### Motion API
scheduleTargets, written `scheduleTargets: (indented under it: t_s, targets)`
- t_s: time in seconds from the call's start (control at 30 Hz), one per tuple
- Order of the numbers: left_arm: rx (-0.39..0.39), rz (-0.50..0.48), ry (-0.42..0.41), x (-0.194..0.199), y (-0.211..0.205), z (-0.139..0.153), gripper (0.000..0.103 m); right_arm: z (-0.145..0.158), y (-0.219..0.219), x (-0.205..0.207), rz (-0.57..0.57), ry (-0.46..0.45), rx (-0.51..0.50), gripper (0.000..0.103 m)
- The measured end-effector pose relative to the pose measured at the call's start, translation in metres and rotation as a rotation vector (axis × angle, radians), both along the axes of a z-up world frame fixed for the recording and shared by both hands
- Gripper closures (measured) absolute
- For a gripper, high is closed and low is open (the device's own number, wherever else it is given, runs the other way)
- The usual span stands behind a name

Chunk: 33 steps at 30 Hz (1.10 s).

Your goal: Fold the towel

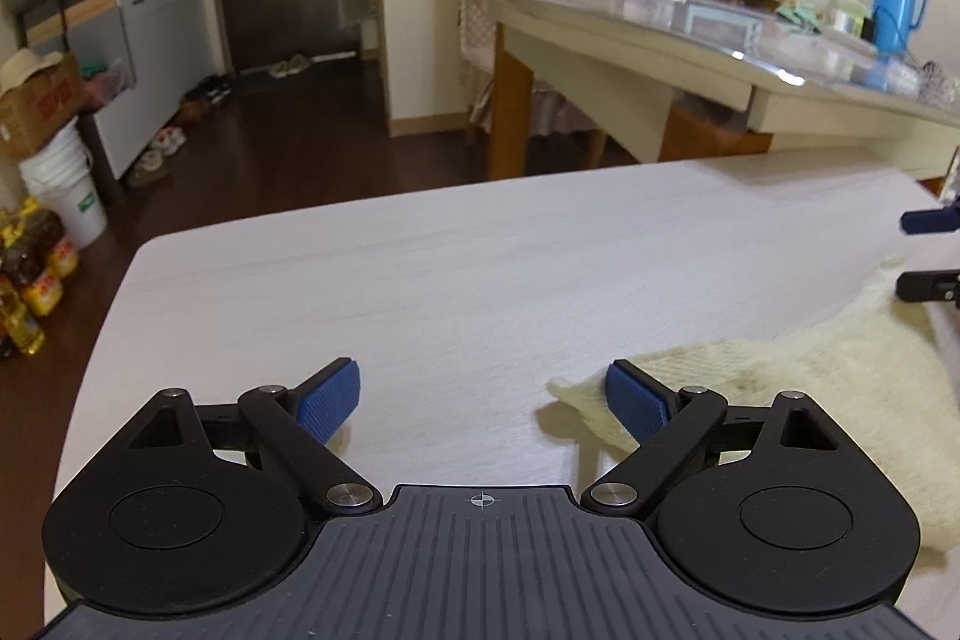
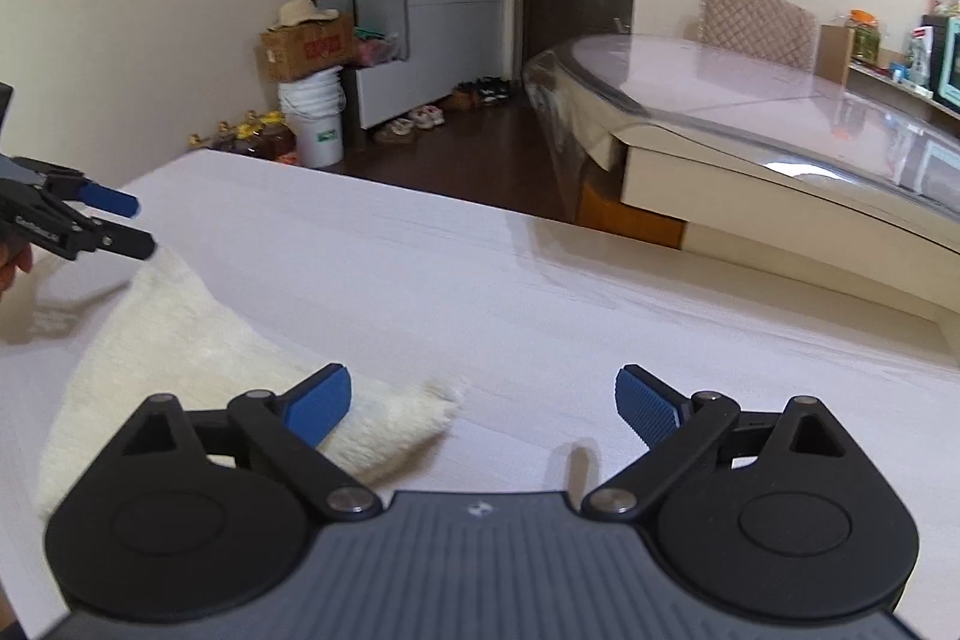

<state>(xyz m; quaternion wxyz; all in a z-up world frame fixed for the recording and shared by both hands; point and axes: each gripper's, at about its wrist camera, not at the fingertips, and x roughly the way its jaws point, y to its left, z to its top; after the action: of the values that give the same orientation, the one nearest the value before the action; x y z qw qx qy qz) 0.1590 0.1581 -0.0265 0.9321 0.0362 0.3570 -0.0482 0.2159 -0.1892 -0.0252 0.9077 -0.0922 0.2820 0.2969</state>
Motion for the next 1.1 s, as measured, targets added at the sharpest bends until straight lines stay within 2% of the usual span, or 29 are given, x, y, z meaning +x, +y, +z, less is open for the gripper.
scheduleTargets:
  t_s: [0.1, 0.3, 0.43, 0.53, 0.67, 0.83, 0.97, 1.1]
  targets:
    - [-0.009, 0.005, 0.009, 0.003, -0.001, -0.005, 0.009, -0.005, 0.002, 0.001, 0.003, 0.007, -0.035, 0.007]
    - [0.023, 0.025, -0.02, -0.011, -0.006, 0.011, 0.01, 0.01, -0.006, -0.006, 0.004, -0.013, 0.014, 0.007]
    - [0.042, 0.032, -0.034, -0.039, -0.016, 0.023, 0.009, 0.027, -0.02, -0.029, 0.049, 0.018, 0.108, 0.006]
    - [0.038, 0.033, -0.03, -0.064, -0.027, 0.026, 0.006, 0.029, -0.025, -0.055, 0.117, 0.06, 0.154, 0.003]
    - [0.052, 0.021, -0.019, -0.101, -0.047, 0.023, 0.002, 0.023, -0.026, -0.086, 0.13, 0.11, 0.159, 0.001]
    - [0.012, 0.027, -0.014, -0.13, -0.063, 0.018, 0.001, 0.011, -0.026, -0.12, 0.092, 0.14, 0.146, 0.001]
    - [-0.057, 0.052, -0.014, -0.148, -0.073, 0.014, 0.0, 0.009, -0.025, -0.131, 0.091, 0.131, 0.135, 0.001]
    - [-0.094, 0.076, -0.022, -0.155, -0.08, 0.014, 0.0, 0.011, -0.028, -0.14, 0.077, 0.125, 0.15, 0.001]
